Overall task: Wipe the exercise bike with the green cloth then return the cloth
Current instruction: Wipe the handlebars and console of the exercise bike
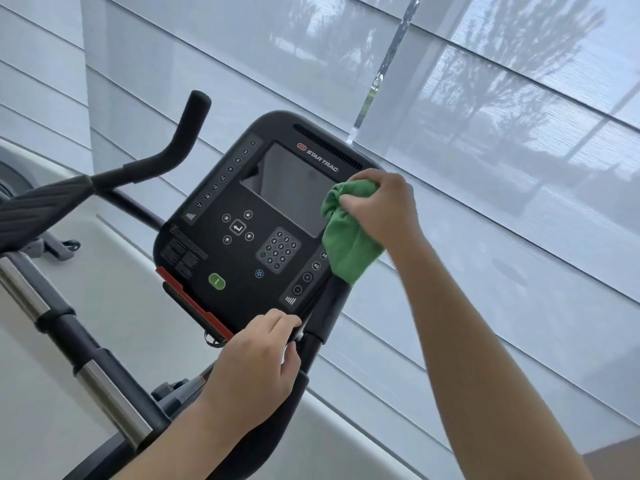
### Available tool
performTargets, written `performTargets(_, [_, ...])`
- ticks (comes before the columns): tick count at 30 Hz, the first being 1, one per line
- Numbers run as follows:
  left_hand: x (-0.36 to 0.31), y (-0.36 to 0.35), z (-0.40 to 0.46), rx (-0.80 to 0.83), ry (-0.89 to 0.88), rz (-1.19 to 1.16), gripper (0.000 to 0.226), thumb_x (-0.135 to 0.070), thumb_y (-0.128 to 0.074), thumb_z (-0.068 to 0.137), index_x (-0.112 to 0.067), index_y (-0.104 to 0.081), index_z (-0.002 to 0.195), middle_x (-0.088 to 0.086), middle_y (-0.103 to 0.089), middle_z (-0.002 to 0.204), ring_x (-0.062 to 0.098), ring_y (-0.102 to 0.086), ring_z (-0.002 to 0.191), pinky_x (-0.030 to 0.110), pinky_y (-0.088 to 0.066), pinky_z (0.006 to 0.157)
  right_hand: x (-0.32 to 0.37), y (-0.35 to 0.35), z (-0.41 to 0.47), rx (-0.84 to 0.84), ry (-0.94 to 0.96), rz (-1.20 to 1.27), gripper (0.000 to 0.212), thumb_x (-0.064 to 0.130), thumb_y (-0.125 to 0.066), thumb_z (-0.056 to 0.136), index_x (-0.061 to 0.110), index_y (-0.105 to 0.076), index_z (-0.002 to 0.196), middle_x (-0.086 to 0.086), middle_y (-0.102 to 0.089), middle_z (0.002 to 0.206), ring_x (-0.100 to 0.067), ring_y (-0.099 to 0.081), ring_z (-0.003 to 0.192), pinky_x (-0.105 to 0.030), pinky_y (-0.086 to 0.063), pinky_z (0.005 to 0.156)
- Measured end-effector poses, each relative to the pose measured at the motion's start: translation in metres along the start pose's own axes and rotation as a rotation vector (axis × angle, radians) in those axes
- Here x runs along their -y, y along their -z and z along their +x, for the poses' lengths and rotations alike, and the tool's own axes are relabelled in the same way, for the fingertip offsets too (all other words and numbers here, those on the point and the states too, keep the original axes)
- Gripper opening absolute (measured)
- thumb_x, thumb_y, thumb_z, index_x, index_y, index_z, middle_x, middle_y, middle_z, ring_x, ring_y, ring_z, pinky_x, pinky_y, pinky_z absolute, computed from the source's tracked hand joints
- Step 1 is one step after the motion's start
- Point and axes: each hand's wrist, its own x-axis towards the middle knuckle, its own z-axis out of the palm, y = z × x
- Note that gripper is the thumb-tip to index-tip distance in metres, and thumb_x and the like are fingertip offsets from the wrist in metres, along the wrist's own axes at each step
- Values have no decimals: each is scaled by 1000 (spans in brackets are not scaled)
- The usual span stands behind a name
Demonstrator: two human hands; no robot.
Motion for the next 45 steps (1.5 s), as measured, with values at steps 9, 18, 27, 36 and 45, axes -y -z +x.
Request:
performTargets(9, [-1, 1, 0, 21, 25, -15, 29, -20, -60, 91, -19, -68, 119, -12, -64, 106, 8, -62, 88, 26, -59, 68, -24, -29, -35, -363, 106, 317, 29, 11, -77, 82, 28, -75, 105, 11, -68, 114, -3, -67, 102, -16, -54, 89])
performTargets(18, [-2, 1, 2, 21, 38, -19, 31, -21, -57, 90, -18, -68, 119, -12, -63, 105, 9, -62, 87, 29, -59, 65, -21, -31, -42, -262, 133, -28, 51, 11, -70, 91, 29, -62, 139, 1, -55, 138, -18, -57, 119, -19, -39, 100])
performTargets(27, [-2, 2, 0, 22, 30, -20, 29, -17, -62, 91, -18, -68, 119, -11, -64, 105, 9, -62, 89, 28, -60, 68, -34, 0, -10, 44, -159, 743, 27, 19, -83, 82, 23, -80, 109, -5, -80, 108, -27, -77, 103, -43, -64, 88])
performTargets(36, [-3, 2, 2, 18, 33, -29, 31, -13, -65, 90, -17, -68, 121, -11, -65, 108, 10, -63, 95, 26, -58, 74, -34, -36, -47, -347, 13, 402, 28, 33, -59, 105, 34, -64, 133, 12, -61, 130, 1, -59, 119, -8, -44, 98])
performTargets(45, [-3, 3, 3, 21, 53, -35, 31, -14, -64, 91, -18, -67, 122, -11, -65, 109, 10, -63, 97, 30, -60, 73, -45, -42, -74, -407, 145, 156, 56, 13, -60, 106, 21, -44, 159, -5, -33, 170, 24, -17, 144, 4, -22, 109])
